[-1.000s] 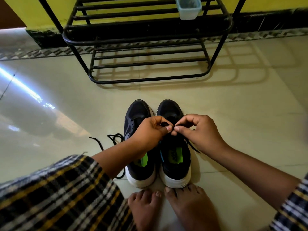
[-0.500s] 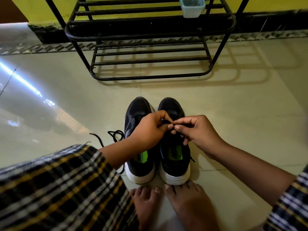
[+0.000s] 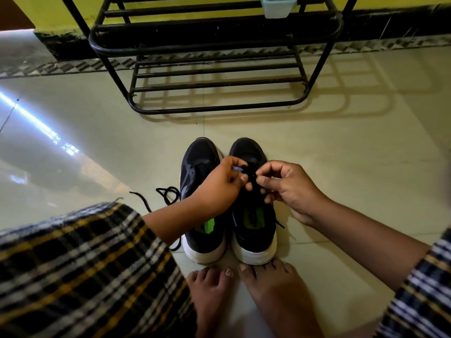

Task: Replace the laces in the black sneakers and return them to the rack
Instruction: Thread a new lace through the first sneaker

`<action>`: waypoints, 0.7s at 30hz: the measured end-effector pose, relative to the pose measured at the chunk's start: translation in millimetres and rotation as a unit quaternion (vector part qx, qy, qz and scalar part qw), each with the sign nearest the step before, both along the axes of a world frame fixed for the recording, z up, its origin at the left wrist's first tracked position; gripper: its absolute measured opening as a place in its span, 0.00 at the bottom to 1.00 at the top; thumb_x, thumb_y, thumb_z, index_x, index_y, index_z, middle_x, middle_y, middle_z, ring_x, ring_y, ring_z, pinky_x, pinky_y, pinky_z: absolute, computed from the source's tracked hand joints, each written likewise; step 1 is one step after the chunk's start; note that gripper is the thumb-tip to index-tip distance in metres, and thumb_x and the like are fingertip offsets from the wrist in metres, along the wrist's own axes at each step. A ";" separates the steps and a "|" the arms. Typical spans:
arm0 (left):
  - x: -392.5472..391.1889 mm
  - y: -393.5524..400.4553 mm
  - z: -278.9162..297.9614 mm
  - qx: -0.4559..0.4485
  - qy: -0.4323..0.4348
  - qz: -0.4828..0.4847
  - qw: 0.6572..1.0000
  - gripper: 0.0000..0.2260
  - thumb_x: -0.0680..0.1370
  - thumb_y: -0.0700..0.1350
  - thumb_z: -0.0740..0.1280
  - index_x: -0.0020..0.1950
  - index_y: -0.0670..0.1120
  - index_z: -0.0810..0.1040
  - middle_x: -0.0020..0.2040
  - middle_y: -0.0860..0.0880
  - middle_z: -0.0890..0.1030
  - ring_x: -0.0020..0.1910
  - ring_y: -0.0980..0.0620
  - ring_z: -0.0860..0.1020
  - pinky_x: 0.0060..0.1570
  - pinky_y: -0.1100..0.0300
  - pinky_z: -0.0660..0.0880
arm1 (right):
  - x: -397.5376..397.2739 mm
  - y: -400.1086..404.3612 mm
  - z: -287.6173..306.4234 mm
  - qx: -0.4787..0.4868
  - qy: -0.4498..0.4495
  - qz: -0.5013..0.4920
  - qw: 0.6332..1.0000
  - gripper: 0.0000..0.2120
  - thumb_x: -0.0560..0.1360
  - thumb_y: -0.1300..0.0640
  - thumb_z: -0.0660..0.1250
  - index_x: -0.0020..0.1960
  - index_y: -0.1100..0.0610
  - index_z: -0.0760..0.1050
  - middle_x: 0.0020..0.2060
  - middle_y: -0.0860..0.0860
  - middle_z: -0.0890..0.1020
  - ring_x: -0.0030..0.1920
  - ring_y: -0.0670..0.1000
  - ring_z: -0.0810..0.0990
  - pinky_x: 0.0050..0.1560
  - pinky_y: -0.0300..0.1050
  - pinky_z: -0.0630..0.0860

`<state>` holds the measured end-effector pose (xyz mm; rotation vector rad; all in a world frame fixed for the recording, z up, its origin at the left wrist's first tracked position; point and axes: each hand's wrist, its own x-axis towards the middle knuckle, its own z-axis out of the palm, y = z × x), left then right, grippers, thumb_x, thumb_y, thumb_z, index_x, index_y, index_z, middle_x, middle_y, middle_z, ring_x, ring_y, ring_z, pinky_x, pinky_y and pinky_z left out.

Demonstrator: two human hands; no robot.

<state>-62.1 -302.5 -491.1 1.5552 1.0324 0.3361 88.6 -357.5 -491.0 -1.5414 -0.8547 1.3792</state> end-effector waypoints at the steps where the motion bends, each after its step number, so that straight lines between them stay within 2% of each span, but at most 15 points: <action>1: 1.3 -0.5 -1.0 -0.002 0.006 0.013 1.000 0.07 0.81 0.42 0.59 0.57 0.52 0.68 0.46 0.39 0.80 0.40 0.48 0.77 0.44 0.57 0.76 | 0.0 -0.1 -0.6 0.006 0.006 -0.003 1.000 0.09 0.75 0.69 0.65 0.40 0.57 0.76 0.32 0.52 0.76 0.29 0.44 0.74 0.27 0.37 0.72; 3: 2.8 -0.9 -2.7 -0.019 0.008 0.026 0.999 0.06 0.81 0.43 0.58 0.53 0.55 0.68 0.42 0.44 0.79 0.37 0.54 0.75 0.37 0.64 0.73 | 1.1 -0.2 -2.6 0.026 -0.026 0.011 0.999 0.10 0.75 0.69 0.65 0.40 0.57 0.76 0.34 0.54 0.77 0.32 0.47 0.74 0.29 0.38 0.73; 5: 4.8 -0.7 -0.8 -0.072 -0.009 0.048 0.996 0.06 0.82 0.43 0.57 0.51 0.54 0.69 0.38 0.50 0.78 0.34 0.56 0.73 0.36 0.64 0.72 | 4.2 1.2 -2.5 0.064 -0.113 0.052 0.990 0.11 0.74 0.69 0.66 0.39 0.54 0.77 0.36 0.53 0.79 0.36 0.47 0.75 0.34 0.39 0.73; 8: 8.5 -2.4 3.4 -0.132 -0.029 0.071 0.988 0.06 0.82 0.44 0.57 0.47 0.50 0.71 0.38 0.51 0.76 0.31 0.59 0.73 0.35 0.67 0.70 | 12.1 5.2 -0.4 0.141 -0.278 0.120 0.942 0.10 0.72 0.66 0.68 0.39 0.52 0.78 0.37 0.45 0.80 0.40 0.43 0.77 0.42 0.34 0.71; 10: 10.0 -4.3 2.7 -0.153 -0.044 0.077 0.984 0.04 0.81 0.44 0.60 0.52 0.47 0.73 0.39 0.51 0.77 0.34 0.62 0.76 0.36 0.69 0.71 | 14.6 6.9 0.4 0.185 -0.342 0.143 0.910 0.05 0.70 0.62 0.68 0.40 0.53 0.79 0.37 0.46 0.80 0.42 0.44 0.75 0.43 0.30 0.67; 11: 9.6 -4.5 1.2 -0.160 -0.047 0.082 0.983 0.08 0.80 0.44 0.62 0.58 0.45 0.72 0.41 0.51 0.78 0.38 0.60 0.77 0.38 0.68 0.73 | 15.0 7.0 0.7 0.196 -0.356 0.150 0.901 0.03 0.69 0.61 0.67 0.40 0.54 0.79 0.37 0.46 0.79 0.42 0.44 0.75 0.42 0.28 0.66; 13: 7.0 -4.0 0.4 -0.183 -0.051 0.093 0.977 0.17 0.78 0.43 0.66 0.65 0.42 0.69 0.44 0.49 0.80 0.44 0.56 0.79 0.42 0.66 0.75 | 15.3 6.4 0.4 0.205 -0.358 0.157 0.897 0.02 0.69 0.60 0.68 0.40 0.55 0.79 0.37 0.48 0.80 0.41 0.44 0.74 0.41 0.28 0.66; 14: 5.1 -3.3 1.4 -0.193 -0.056 0.096 0.975 0.18 0.77 0.41 0.67 0.65 0.42 0.69 0.43 0.48 0.81 0.43 0.55 0.80 0.40 0.67 0.75 | 15.6 5.9 1.1 0.203 -0.346 0.158 0.902 0.02 0.69 0.61 0.69 0.40 0.56 0.80 0.37 0.48 0.80 0.41 0.44 0.75 0.41 0.29 0.68; 16: 2.6 -0.9 3.9 -0.212 -0.068 0.096 0.970 0.17 0.75 0.39 0.69 0.63 0.41 0.70 0.41 0.48 0.80 0.39 0.56 0.80 0.34 0.69 0.75 | 17.1 4.9 4.0 0.180 -0.306 0.154 0.922 0.04 0.70 0.62 0.72 0.39 0.55 0.81 0.36 0.47 0.82 0.40 0.44 0.79 0.40 0.31 0.72; 18: 1.4 1.4 7.2 -0.221 -0.075 0.093 0.968 0.16 0.74 0.36 0.70 0.59 0.42 0.71 0.38 0.49 0.80 0.35 0.58 0.80 0.32 0.69 0.75 | 18.4 4.6 6.5 0.152 -0.266 0.149 0.940 0.07 0.69 0.64 0.73 0.38 0.52 0.81 0.34 0.46 0.82 0.38 0.42 0.80 0.40 0.32 0.74; 21: -0.3 2.0 6.7 -0.169 -0.056 0.055 0.982 0.13 0.73 0.35 0.71 0.54 0.43 0.73 0.38 0.48 0.81 0.39 0.54 0.82 0.44 0.61 0.80 | 19.5 4.9 8.7 0.111 -0.245 0.167 0.949 0.11 0.69 0.65 0.73 0.36 0.50 0.79 0.32 0.45 0.82 0.36 0.40 0.79 0.40 0.32 0.74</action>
